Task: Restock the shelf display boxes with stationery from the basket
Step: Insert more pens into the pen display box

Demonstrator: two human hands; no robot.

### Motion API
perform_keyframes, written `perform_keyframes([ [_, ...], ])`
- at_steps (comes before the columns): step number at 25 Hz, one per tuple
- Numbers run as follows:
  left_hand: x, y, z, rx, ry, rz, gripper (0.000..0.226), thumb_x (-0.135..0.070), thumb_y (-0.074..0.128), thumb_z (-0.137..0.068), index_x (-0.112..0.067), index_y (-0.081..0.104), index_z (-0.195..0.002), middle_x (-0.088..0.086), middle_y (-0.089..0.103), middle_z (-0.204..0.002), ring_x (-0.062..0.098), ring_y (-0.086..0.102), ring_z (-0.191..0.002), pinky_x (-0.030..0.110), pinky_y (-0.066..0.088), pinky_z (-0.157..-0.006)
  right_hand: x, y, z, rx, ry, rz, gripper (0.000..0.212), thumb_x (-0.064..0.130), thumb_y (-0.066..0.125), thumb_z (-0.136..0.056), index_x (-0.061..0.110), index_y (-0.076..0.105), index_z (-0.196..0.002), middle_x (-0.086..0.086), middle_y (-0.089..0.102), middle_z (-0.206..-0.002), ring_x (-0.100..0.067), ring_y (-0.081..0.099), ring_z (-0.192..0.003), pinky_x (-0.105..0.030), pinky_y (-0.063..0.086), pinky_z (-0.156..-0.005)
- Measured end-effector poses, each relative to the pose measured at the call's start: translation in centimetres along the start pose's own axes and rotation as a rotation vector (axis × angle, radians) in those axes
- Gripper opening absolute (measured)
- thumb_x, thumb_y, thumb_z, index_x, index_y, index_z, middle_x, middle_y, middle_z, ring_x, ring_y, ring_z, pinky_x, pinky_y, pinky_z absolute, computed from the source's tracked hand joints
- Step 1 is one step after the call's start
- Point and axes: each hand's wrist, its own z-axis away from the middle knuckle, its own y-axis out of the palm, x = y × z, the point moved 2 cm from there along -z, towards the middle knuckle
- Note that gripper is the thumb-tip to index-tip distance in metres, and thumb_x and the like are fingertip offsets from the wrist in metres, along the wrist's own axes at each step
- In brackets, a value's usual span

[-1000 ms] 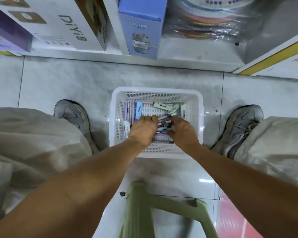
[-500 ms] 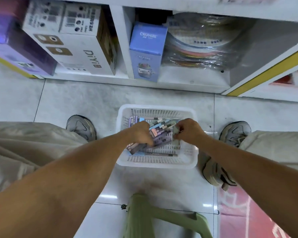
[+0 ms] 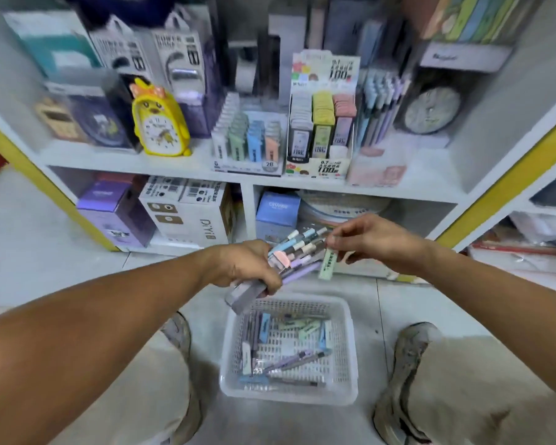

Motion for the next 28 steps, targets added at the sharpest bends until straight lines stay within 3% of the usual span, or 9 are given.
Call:
perform_keyframes([
  [2,-3.2,-1.5,2.9,-0.022,0.067,0.11,0.019,0.01,0.066,-0.063,0.002,0.062,-0.08,0.018,0.058,-0.071,0.026,0.056,-0.06,0.03,0.048,-0.056,5.5,-1.2,1.1,-0.051,-0.126,0.044,0.021,0.023,0.078,-0.082,0.005,0.077,-0.093,-0.003,0.071,-0.075,-0.008,0.064,-0.066,-0.018,0.051,-0.061],
  [5,-7.7,-4.2,7.1,-0.146,0.145,0.242,0.02,0.009,0.063,-0.061,0.002,0.06,-0.08,0.018,0.056,-0.066,0.025,0.055,-0.052,0.027,0.047,-0.051,12.7,-2.5,2.1,-0.16,-0.299,-0.046,0.005,0.005,0.074,-0.086,0.003,0.073,-0.09,-0.009,0.071,-0.072,-0.013,0.066,-0.059,-0.022,0.057,-0.058],
  [8,-10.6,-7.1,10.0,-0.283,0.175,0.344,0.018,0.012,0.062,-0.064,0.001,0.059,-0.079,0.017,0.056,-0.06,0.024,0.055,-0.046,0.026,0.048,-0.049,17.5,-3.1,1.9,-0.289,-0.415,-0.146,0.008,-0.005,0.069,-0.088,0.001,0.068,-0.092,-0.013,0.071,-0.071,-0.018,0.068,-0.056,-0.024,0.06,-0.057],
  [13,-12.3,-11.8,11.3,-0.423,0.112,0.47,0.015,0.01,0.055,-0.079,-0.004,0.056,-0.072,0.013,0.057,-0.054,0.018,0.055,-0.042,0.022,0.048,-0.044,20.8,-2.7,-1.0,-0.322,-0.444,-0.133,0.014,-0.01,0.063,-0.09,0.003,0.067,-0.094,-0.019,0.071,-0.083,-0.025,0.074,-0.07,-0.027,0.063,-0.068],
  [17,-12.8,-15.8,10.9,-0.493,0.132,0.6,0.022,0.009,0.053,-0.08,-0.008,0.054,-0.066,0.009,0.057,-0.053,0.015,0.055,-0.041,0.019,0.047,-0.041,22.0,-2.5,-5.0,-0.384,-0.415,-0.012,0.013,-0.009,0.068,-0.088,-0.001,0.068,-0.098,-0.019,0.075,-0.082,-0.022,0.074,-0.066,-0.023,0.06,-0.057],
  [22,-12.5,-18.5,9.4,-0.574,0.166,0.734,0.024,0.006,0.054,-0.077,-0.012,0.055,-0.061,0.008,0.058,-0.058,0.017,0.056,-0.042,0.022,0.049,-0.045,22.8,-1.4,-9.7,-0.393,-0.444,0.013,0.011,-0.005,0.07,-0.088,0.005,0.07,-0.086,-0.024,0.073,-0.085,-0.022,0.075,-0.07,-0.022,0.06,-0.065],
  [26,-12.1,-18.7,8.5,-0.574,0.147,0.73,0.025,0.007,0.053,-0.079,-0.01,0.055,-0.061,0.009,0.058,-0.054,0.017,0.057,-0.037,0.022,0.045,-0.037,22.3,-0.5,-12.3,-0.601,-0.604,0.526,0.009,0.01,0.071,-0.091,0.019,0.073,-0.088,0.002,0.072,-0.072,-0.012,0.072,-0.067,-0.025,0.058,-0.069],
  [28,-11.8,-18.7,8.5,-0.556,0.135,0.732,0.028,0.008,0.053,-0.079,-0.009,0.057,-0.058,0.009,0.059,-0.052,0.017,0.057,-0.038,0.023,0.047,-0.039,22.1,0.0,-13.1,-0.629,-0.65,0.755,0.008,0.013,0.068,-0.093,0.018,0.074,-0.097,0.002,0.072,-0.077,-0.015,0.07,-0.072,-0.029,0.058,-0.072],
])
